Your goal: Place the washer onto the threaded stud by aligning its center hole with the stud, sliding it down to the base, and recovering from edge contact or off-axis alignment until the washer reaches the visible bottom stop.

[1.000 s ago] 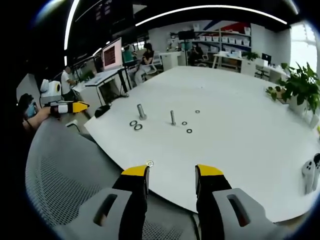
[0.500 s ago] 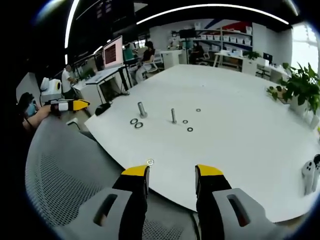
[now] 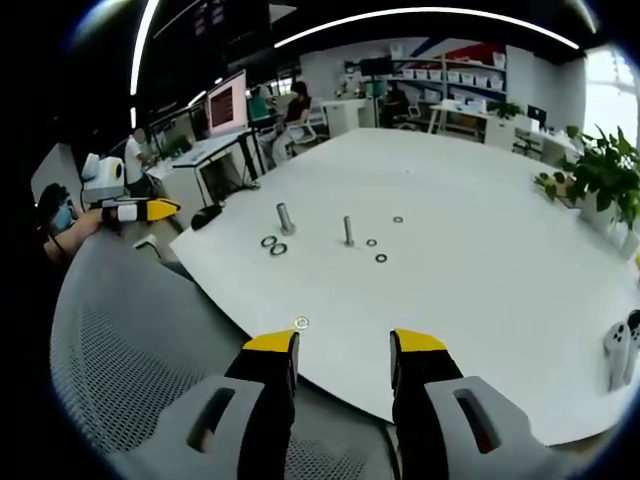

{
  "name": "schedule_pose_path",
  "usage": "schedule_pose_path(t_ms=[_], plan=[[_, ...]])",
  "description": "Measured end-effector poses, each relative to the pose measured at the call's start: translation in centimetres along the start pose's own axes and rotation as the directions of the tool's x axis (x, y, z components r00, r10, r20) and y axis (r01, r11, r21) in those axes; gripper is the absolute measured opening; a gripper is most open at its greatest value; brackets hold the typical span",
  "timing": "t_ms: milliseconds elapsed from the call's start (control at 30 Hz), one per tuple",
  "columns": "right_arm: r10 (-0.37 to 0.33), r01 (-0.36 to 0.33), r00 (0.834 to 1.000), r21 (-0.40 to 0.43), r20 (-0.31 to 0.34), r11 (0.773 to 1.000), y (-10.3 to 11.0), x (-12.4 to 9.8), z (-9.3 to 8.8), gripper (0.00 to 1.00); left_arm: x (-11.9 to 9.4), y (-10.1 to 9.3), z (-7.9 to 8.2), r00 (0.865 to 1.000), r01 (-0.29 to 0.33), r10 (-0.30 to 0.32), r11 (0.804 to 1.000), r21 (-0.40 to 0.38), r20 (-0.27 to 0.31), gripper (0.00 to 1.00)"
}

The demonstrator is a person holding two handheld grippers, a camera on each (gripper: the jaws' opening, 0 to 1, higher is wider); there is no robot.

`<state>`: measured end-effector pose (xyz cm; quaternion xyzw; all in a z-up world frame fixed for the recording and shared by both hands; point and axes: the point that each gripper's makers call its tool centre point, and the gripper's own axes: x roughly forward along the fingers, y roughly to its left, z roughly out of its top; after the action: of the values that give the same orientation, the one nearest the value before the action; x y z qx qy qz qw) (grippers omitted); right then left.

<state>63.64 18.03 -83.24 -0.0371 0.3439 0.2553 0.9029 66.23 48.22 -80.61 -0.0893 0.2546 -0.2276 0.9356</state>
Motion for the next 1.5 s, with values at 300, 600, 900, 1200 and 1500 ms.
schedule_pose_path(t_ms=[300,600,900,1200,1500], plan=[[-0.001,0.001,1.0,0.001,-0.007,1.0,-0.03,0.02,-0.13,0.39,0.09,-0.06,-0.4,1.0,0.004,-0.003,1.0,0.01,-0.026,0.12],[-0.009,0.009,1.0,0.011,-0.009,1.0,-0.21,0.01,-0.22,0.38,0.07,-0.38,-0.36,1.0,0.021,-0.021,1.0,0.008,-0.023,0.12],[-0.011,0.012,1.0,0.038,-0.012,0.999,-0.3,0.02,-0.38,0.37,0.11,-0.85,-0.32,0.999,0.048,-0.047,0.999,0.01,-0.022,0.12],[0.005,-0.003,0.999,0.036,-0.047,0.999,-0.02,0.2,-0.93,0.35,0.11,-0.82,-0.45,0.999,0.045,-0.045,0.999,0.015,-0.031,0.11],[0.016,-0.014,0.999,0.032,-0.049,0.999,0.18,0.22,-0.96,0.34,0.09,-0.74,-0.23,0.999,0.043,-0.043,0.999,0.004,-0.017,0.11]])
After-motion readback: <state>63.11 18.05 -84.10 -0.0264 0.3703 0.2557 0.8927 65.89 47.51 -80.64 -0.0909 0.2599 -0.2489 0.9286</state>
